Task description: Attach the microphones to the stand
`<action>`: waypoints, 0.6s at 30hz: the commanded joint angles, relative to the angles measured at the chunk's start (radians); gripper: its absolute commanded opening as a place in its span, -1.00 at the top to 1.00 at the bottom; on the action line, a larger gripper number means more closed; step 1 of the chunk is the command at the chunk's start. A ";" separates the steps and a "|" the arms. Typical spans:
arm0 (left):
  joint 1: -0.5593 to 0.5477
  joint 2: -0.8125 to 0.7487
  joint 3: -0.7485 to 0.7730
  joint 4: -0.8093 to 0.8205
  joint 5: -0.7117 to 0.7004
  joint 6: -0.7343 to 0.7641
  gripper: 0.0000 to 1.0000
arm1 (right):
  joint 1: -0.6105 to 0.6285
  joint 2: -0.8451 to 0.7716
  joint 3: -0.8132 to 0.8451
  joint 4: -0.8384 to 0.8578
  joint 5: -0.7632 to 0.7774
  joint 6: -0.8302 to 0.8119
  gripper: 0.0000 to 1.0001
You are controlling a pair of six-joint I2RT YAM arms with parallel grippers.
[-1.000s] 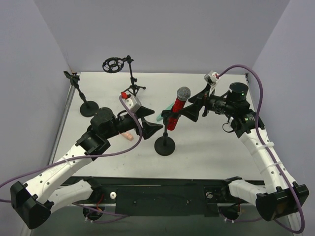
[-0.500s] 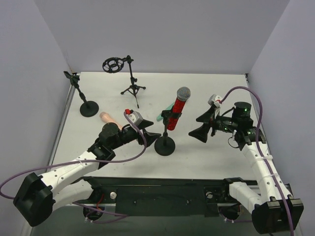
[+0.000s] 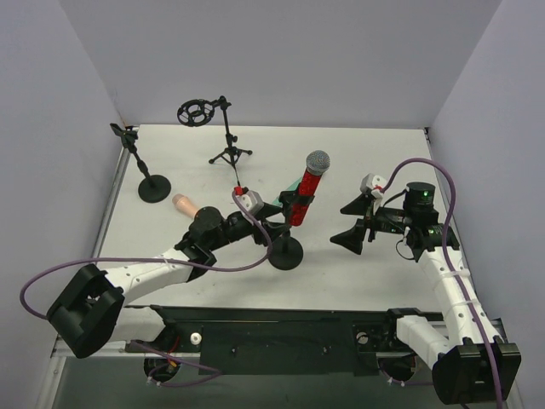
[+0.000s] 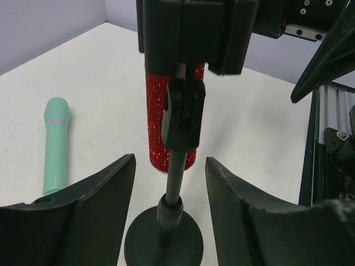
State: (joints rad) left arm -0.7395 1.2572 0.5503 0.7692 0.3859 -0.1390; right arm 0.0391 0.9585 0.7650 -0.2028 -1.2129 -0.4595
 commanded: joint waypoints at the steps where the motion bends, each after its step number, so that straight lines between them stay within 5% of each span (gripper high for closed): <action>1: -0.020 0.027 0.083 0.108 0.005 0.021 -0.25 | -0.010 -0.012 -0.009 0.022 -0.057 -0.044 -1.00; 14: -0.029 0.047 0.129 0.105 -0.013 0.016 0.21 | -0.013 -0.010 -0.010 0.020 -0.063 -0.047 -1.00; 16: -0.029 0.054 0.138 0.104 -0.004 0.009 0.34 | -0.015 -0.009 -0.010 0.020 -0.065 -0.047 -1.00; 18: -0.029 0.061 0.151 0.101 0.004 0.001 0.71 | -0.016 -0.007 -0.010 0.019 -0.066 -0.047 -1.00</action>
State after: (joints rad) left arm -0.7650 1.3083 0.6327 0.8196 0.3740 -0.1265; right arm 0.0319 0.9585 0.7601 -0.2028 -1.2213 -0.4767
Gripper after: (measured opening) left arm 0.297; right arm 1.000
